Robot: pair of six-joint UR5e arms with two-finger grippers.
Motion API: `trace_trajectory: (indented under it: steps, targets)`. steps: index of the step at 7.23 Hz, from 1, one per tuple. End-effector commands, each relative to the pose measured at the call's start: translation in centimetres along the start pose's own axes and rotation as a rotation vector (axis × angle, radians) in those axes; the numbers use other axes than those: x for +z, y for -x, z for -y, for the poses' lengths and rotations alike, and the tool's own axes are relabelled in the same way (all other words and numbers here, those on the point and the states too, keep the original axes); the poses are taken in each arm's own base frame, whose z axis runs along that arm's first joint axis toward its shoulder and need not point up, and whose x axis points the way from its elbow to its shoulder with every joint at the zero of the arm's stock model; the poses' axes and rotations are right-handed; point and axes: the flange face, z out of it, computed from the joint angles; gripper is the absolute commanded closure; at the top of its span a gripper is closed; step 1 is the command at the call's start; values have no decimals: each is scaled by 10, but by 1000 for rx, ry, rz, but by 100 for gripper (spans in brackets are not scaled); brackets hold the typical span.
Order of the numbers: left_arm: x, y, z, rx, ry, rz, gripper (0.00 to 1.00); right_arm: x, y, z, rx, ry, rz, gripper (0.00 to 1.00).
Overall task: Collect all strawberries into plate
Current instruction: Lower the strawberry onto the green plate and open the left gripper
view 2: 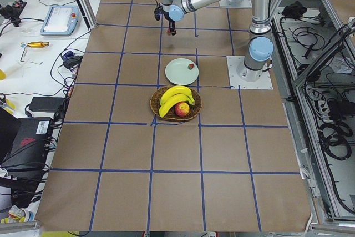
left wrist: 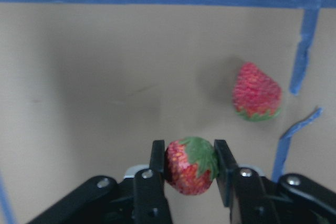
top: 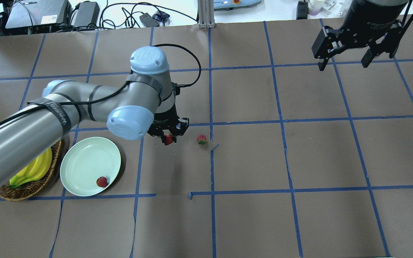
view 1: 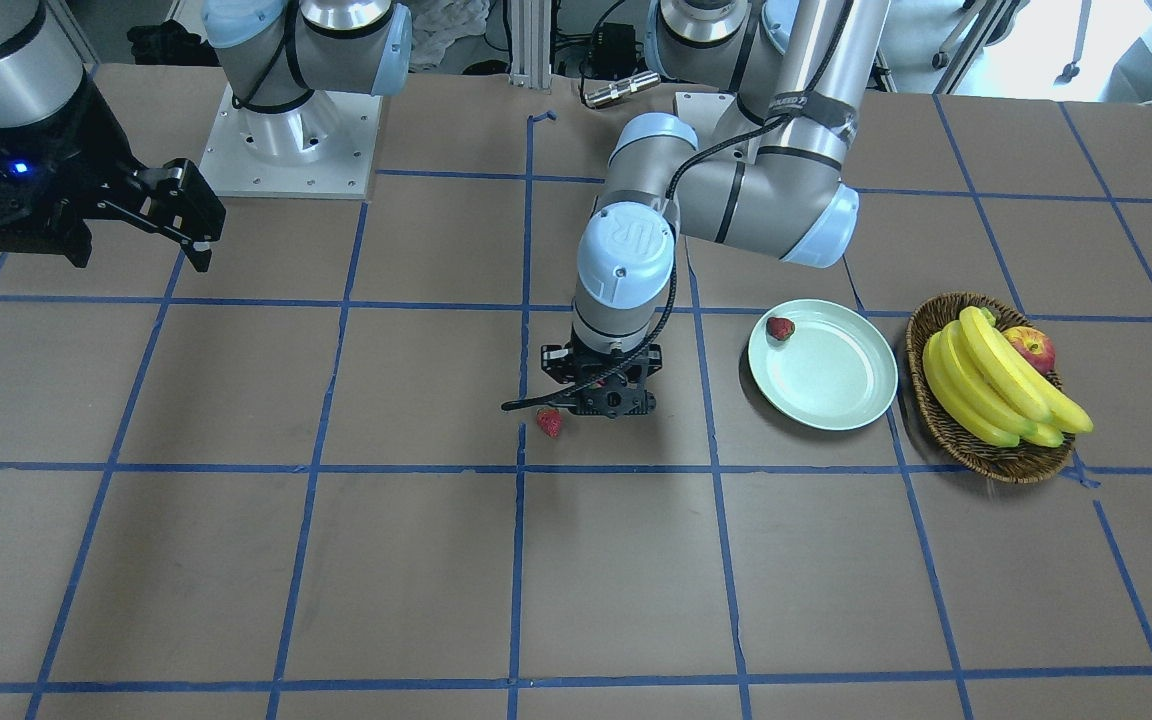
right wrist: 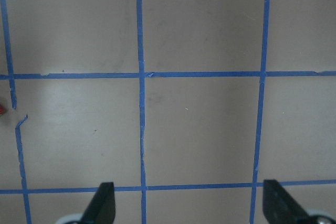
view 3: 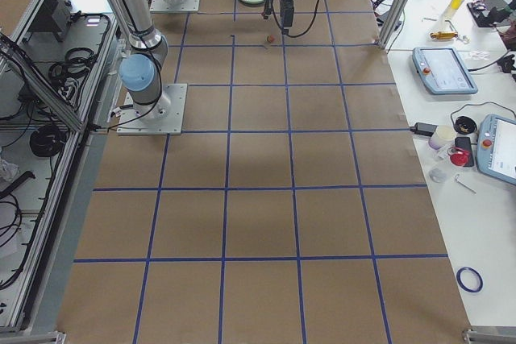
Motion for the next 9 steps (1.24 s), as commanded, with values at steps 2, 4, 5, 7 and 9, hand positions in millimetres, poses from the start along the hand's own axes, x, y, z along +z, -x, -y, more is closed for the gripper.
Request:
trace_trajectory:
  steps: [2, 4, 5, 7, 9]
  targets:
    - [-16, 165, -4, 100, 147, 12, 78, 0, 0, -1, 0, 1, 0, 0]
    - [35, 196, -19, 68, 158, 8, 75, 2, 0, 0, 0, 6, 1, 0]
    - [60, 210, -28, 32, 160, -3, 71, 2, 0, 0, 0, 6, 1, 0]
    - [69, 211, -29, 9, 151, -14, 5, 1, 0, 0, 1, 4, 0, 0]
    - [42, 178, -17, -58, 72, -17, 0, 1, 0, -1, 0, 3, 0, 0]
